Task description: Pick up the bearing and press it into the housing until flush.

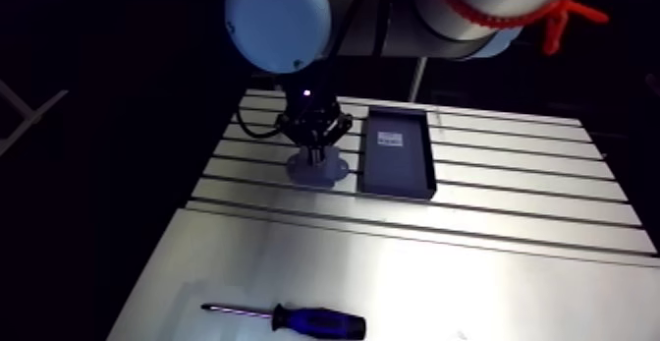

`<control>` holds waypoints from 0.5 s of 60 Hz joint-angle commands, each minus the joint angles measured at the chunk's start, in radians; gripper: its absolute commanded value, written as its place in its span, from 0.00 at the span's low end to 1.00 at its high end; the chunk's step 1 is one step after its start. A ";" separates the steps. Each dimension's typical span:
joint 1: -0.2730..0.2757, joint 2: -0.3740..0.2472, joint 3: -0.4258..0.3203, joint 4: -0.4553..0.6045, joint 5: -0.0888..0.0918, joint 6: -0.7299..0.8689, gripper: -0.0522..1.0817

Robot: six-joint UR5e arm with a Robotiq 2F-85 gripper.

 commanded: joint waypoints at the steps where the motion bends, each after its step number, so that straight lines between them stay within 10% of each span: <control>1: 0.002 0.000 0.000 0.000 0.000 0.000 0.94; 30: 0.000 0.009 0.000 -0.001 0.000 -0.002 0.94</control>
